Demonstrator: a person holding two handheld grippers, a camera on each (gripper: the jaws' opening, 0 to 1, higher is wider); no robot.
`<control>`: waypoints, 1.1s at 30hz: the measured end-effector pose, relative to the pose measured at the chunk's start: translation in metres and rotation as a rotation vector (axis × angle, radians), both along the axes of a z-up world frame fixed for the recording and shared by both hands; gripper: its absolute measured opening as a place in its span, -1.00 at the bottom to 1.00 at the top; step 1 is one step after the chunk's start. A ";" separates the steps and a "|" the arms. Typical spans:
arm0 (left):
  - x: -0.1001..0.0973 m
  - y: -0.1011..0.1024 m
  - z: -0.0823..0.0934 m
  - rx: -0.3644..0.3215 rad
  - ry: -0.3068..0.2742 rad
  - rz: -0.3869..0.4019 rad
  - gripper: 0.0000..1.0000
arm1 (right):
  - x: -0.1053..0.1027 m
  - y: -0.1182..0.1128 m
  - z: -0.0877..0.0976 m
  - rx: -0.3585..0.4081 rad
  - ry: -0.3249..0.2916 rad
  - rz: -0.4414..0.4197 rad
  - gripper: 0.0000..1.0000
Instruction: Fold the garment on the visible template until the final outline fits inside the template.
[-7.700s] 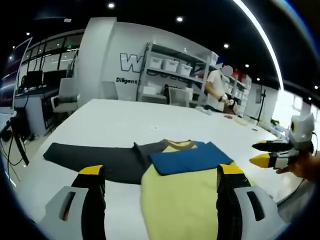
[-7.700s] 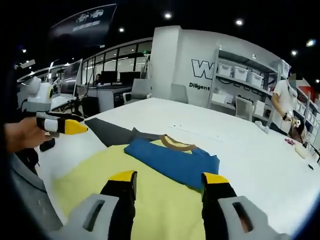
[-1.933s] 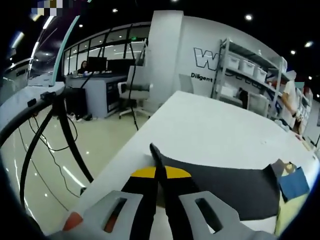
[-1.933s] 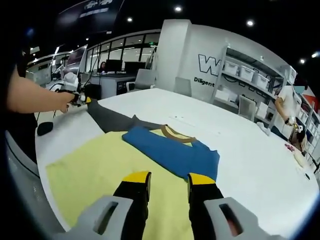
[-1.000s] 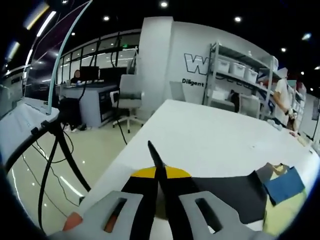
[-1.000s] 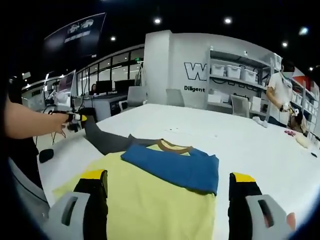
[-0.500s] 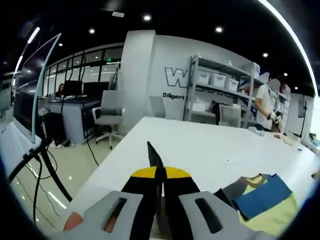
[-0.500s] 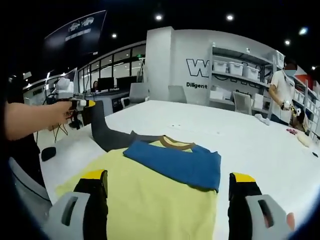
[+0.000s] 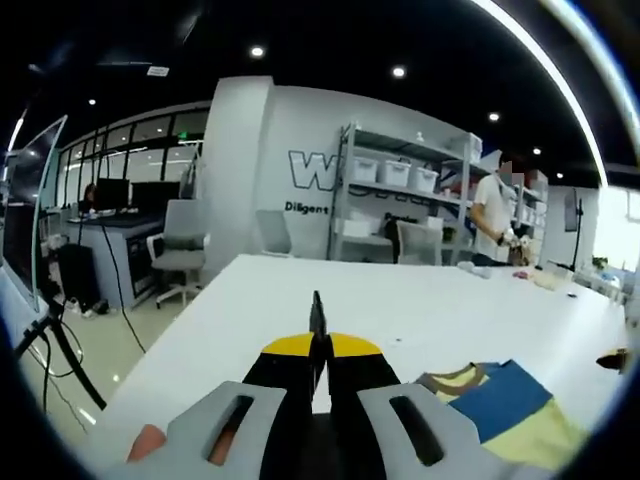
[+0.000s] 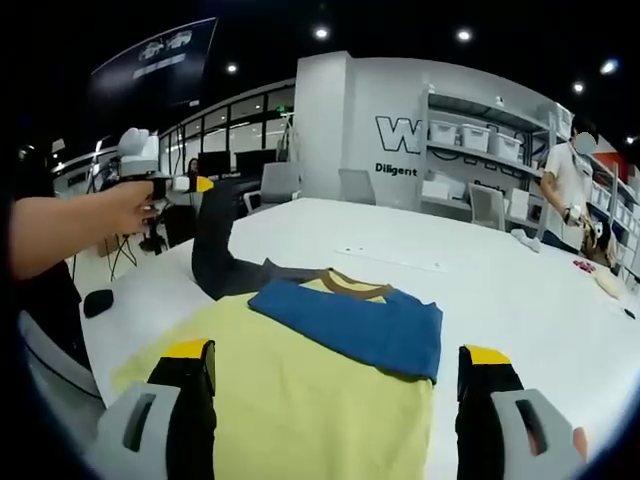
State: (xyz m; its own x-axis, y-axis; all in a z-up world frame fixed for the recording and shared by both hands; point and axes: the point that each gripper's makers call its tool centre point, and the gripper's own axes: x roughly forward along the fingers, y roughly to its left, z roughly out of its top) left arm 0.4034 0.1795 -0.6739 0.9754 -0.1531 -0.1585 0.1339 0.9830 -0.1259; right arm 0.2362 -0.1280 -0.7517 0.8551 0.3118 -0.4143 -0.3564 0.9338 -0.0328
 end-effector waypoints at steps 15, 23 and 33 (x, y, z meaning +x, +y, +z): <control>-0.003 -0.065 0.009 0.030 -0.024 -0.111 -1.00 | -0.008 -0.002 -0.001 -0.009 0.022 0.009 0.97; -0.007 -0.059 -0.034 0.095 0.058 -0.102 -1.00 | -0.009 -0.001 -0.003 -0.008 0.027 0.013 0.95; -0.020 -0.062 -0.088 0.205 0.167 -0.151 -1.00 | -0.009 0.001 -0.007 -0.008 0.044 0.025 0.91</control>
